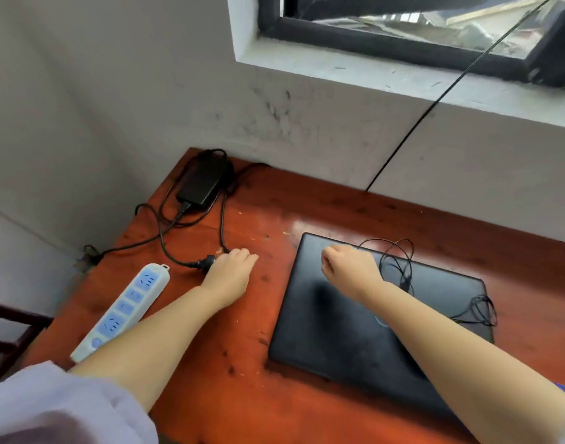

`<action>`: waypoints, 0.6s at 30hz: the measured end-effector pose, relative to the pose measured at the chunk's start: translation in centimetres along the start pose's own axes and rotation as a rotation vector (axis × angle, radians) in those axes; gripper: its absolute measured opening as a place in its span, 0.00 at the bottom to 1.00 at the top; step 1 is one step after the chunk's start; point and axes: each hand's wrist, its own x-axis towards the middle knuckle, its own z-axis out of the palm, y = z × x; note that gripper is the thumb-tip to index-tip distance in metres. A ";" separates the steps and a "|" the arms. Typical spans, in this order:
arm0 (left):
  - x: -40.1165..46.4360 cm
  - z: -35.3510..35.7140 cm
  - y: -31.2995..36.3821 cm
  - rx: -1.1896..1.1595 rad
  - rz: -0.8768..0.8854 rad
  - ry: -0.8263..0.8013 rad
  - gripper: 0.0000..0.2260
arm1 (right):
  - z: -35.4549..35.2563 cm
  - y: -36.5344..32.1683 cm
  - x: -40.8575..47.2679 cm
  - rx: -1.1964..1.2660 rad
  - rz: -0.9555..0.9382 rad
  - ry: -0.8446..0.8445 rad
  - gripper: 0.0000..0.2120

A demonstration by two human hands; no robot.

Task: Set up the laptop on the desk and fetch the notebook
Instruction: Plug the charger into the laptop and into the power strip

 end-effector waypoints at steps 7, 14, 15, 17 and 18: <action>4.9 -0.3 -3.6 0.165 0.199 -0.121 0.11 | 2.3 -0.2 5.9 0.179 0.207 -0.130 0.20; 7.9 -0.1 -2.7 -0.230 0.282 -0.027 0.10 | 3.0 1.3 9.0 0.270 0.343 -0.316 0.21; 8.1 0.1 -2.1 -0.288 0.283 -0.024 0.09 | 2.9 1.6 9.5 0.290 0.336 -0.364 0.22; 8.4 0.8 -0.8 -0.366 0.277 -0.025 0.09 | 2.7 2.2 10.4 0.313 0.306 -0.461 0.24; 8.5 1.1 -0.4 -0.393 0.270 -0.026 0.09 | 2.6 2.4 10.7 0.308 0.285 -0.496 0.25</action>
